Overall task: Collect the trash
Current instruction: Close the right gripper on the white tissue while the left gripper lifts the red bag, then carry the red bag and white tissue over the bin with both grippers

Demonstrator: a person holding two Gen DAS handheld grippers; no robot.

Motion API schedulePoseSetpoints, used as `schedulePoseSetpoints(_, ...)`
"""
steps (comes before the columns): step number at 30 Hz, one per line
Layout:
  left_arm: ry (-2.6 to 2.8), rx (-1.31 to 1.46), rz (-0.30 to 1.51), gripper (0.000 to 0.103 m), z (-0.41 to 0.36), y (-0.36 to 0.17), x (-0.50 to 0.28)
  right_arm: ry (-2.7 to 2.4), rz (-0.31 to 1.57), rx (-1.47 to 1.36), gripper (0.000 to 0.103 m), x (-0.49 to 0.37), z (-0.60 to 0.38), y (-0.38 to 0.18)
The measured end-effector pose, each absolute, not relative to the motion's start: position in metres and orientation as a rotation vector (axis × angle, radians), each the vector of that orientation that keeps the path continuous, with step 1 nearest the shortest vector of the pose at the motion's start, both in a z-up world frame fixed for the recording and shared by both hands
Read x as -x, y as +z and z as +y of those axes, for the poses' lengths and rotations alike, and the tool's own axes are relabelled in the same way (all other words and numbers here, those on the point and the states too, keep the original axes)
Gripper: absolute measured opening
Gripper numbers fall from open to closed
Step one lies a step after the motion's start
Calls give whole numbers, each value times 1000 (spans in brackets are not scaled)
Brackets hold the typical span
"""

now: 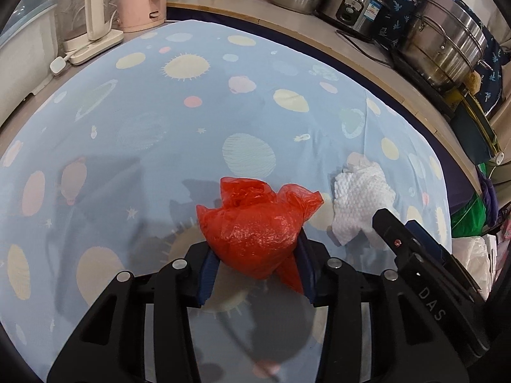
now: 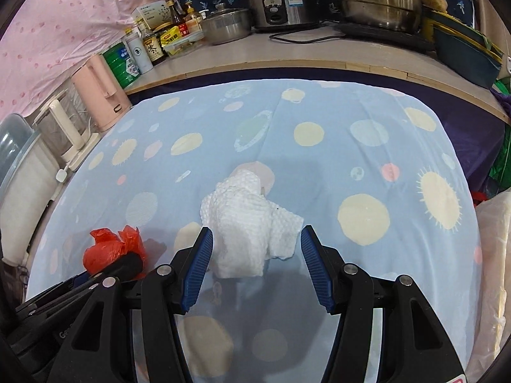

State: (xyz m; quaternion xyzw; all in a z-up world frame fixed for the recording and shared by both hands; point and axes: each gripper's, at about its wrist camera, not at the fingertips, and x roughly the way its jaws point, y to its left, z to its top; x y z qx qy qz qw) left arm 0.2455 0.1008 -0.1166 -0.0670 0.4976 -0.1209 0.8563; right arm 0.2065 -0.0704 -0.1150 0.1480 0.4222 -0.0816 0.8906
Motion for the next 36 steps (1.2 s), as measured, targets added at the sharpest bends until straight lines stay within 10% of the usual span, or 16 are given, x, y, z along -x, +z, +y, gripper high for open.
schedulePoseSetpoints(12,-258,145,1034,41,104,-110,-241,-155,895,-307,9,-204,-68,-117)
schedulePoseSetpoints(36,-428,-2,890,41,14,-33,-168,-307,612,-410,8,-83,-158,-12)
